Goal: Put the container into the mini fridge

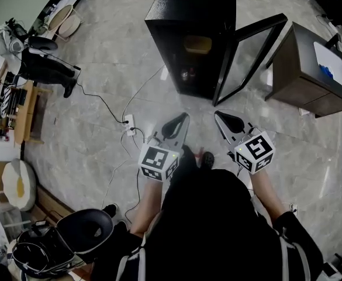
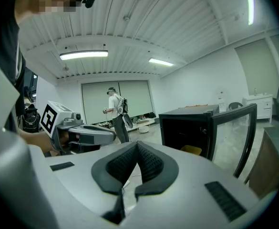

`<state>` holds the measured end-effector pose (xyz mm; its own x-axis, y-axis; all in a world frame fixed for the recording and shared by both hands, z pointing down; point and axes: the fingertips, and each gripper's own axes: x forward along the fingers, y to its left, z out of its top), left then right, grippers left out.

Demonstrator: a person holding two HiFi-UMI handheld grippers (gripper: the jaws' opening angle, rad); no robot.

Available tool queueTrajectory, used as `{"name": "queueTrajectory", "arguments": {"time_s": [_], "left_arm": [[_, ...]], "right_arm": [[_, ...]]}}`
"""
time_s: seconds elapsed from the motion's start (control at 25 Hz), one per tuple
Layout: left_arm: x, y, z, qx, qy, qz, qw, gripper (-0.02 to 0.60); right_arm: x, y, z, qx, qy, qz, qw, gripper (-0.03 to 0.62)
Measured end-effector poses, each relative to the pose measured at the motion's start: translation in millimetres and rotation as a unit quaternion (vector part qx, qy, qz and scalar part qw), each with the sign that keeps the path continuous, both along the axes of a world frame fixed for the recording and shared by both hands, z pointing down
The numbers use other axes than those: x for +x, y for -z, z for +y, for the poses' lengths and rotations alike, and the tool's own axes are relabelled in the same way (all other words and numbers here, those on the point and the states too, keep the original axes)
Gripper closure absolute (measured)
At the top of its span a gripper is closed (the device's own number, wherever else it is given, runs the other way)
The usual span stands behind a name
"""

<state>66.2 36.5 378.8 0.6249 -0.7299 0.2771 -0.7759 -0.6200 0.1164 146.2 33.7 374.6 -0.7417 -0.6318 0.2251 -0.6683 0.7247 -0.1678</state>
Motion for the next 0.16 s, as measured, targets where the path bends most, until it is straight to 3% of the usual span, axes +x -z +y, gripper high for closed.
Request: {"name": "queueTrajectory", "arguments": {"time_s": [0.16], "left_arm": [[-2.9, -0.6, -4.5, -0.003, 0.004, 0.002, 1.0000, 0.540]], "right_arm": [[3.6, -1.4, -4.1, -0.004, -0.006, -0.002, 1.000, 0.577]]}}
